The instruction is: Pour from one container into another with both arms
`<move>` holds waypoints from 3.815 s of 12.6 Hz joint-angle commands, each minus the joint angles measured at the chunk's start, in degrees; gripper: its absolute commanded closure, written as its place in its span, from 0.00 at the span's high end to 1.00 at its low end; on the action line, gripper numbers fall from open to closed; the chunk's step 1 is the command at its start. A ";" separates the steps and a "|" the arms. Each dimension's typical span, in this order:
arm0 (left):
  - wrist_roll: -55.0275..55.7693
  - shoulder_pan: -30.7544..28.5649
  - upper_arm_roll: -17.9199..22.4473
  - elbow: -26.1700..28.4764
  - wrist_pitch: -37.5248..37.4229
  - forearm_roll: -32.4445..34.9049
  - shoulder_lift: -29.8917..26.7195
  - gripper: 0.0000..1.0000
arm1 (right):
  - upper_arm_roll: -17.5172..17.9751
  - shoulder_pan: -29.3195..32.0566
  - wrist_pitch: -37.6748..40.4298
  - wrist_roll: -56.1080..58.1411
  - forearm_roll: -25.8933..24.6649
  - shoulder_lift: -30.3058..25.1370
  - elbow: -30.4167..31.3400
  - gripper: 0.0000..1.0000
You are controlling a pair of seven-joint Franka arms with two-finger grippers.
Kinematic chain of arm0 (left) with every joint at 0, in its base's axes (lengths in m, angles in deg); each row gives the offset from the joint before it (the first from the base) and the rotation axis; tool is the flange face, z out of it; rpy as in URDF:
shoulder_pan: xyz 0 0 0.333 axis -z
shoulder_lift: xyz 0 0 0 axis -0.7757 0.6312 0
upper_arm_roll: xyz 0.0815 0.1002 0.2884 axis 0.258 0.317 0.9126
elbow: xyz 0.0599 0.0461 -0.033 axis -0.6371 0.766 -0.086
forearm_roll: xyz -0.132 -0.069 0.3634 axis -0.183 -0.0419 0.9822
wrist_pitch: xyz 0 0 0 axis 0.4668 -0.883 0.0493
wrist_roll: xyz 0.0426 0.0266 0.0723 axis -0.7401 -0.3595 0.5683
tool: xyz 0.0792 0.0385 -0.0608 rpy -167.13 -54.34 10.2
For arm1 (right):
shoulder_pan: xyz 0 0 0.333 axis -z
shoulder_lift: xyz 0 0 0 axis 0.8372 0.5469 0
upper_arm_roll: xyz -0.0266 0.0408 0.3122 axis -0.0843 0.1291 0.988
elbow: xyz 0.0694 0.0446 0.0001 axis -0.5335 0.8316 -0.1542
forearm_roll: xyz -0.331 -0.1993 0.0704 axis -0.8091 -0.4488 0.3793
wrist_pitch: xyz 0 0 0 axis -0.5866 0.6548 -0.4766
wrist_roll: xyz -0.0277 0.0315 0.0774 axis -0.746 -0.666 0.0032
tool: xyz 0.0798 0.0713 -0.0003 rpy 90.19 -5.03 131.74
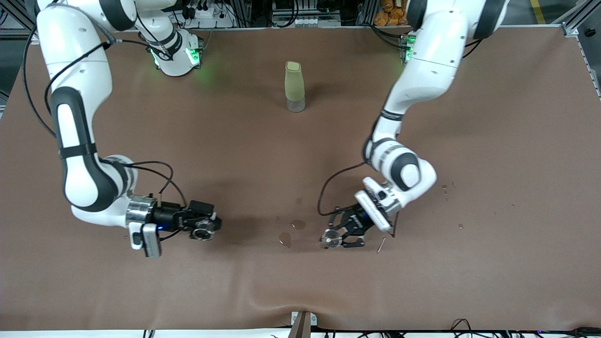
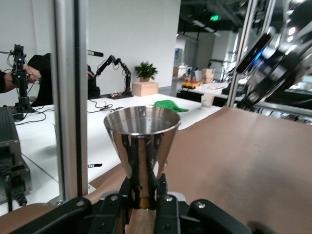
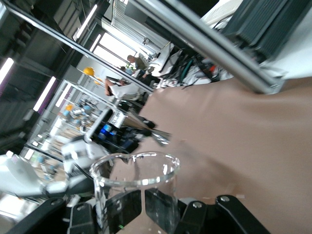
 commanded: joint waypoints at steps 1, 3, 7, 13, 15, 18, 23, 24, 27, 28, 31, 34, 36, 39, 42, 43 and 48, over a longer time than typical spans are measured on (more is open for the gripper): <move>-0.31 -4.52 -0.40 7.60 -8.18 6.05 -3.48 0.00 | -1.32 2.98 0.66 12.81 -1.71 4.12 -2.41 0.00; -0.31 -9.96 -0.40 9.62 -13.80 13.33 -3.83 0.00 | -1.85 5.61 0.57 22.48 -1.62 5.88 -2.76 0.00; -0.14 -22.61 -0.31 10.25 -30.39 26.51 -2.69 0.00 | -1.77 12.02 0.57 41.98 -1.27 9.13 -3.55 0.00; -4.43 -38.18 -0.49 9.90 -43.07 46.31 -0.41 0.00 | -1.68 22.57 0.66 58.37 -1.00 16.35 -7.51 0.00; -5.14 -41.97 -0.49 9.63 -44.76 51.58 0.30 0.00 | -1.77 24.69 0.57 60.93 -1.00 16.35 -7.51 0.00; -8.91 -45.58 -0.57 9.37 -46.78 53.28 3.02 0.03 | -1.68 25.84 0.57 61.11 -1.00 18.88 -7.60 0.00; -12.35 -46.99 -0.49 8.40 -47.14 55.90 5.48 0.16 | -1.68 26.01 0.57 61.02 -0.74 20.48 -7.86 0.00; -12.35 -47.60 -0.49 8.40 -47.14 56.61 5.66 0.17 | -1.68 26.10 0.57 60.94 -0.74 20.48 -7.86 0.47; -12.44 -48.13 -0.49 8.40 -47.14 57.93 5.92 0.24 | -1.68 26.80 0.75 60.41 -0.74 20.22 -7.77 1.00; -12.44 -48.05 -0.49 8.40 -47.14 57.93 5.92 0.34 | -1.68 26.80 0.75 60.32 -0.74 19.87 -7.77 1.00; -10.87 -48.05 -0.40 8.40 -47.14 57.93 6.19 1.00 | -2.03 27.33 0.66 58.92 -1.61 17.76 -7.25 1.00; -4.20 -48.83 -0.22 6.66 -47.14 62.23 5.57 1.00 | -4.40 26.46 0.66 52.00 -5.55 14.60 -7.24 1.00; -0.07 -51.11 0.04 2.80 -47.05 66.70 6.01 1.00 | -5.71 25.58 0.48 46.20 -10.12 10.65 -7.24 1.00; 13.17 -55.59 0.13 -4.23 -47.05 76.71 5.75 1.00 | -8.53 21.89 0.66 32.33 -19.87 4.67 -7.59 1.00; 26.27 -55.96 2.05 -10.74 -47.05 84.54 3.91 1.00 | -8.62 17.50 0.48 19.76 -29.18 -1.73 -7.86 1.00; 31.02 -55.52 2.50 -11.98 -46.96 86.74 2.69 1.00 | -8.45 16.27 0.48 14.93 -33.04 -4.54 -7.86 1.00; 54.39 -45.53 4.17 -13.92 -46.44 94.39 -7.58 1.00 | -8.09 8.89 1.18 -9.34 -51.95 -16.86 -7.34 1.00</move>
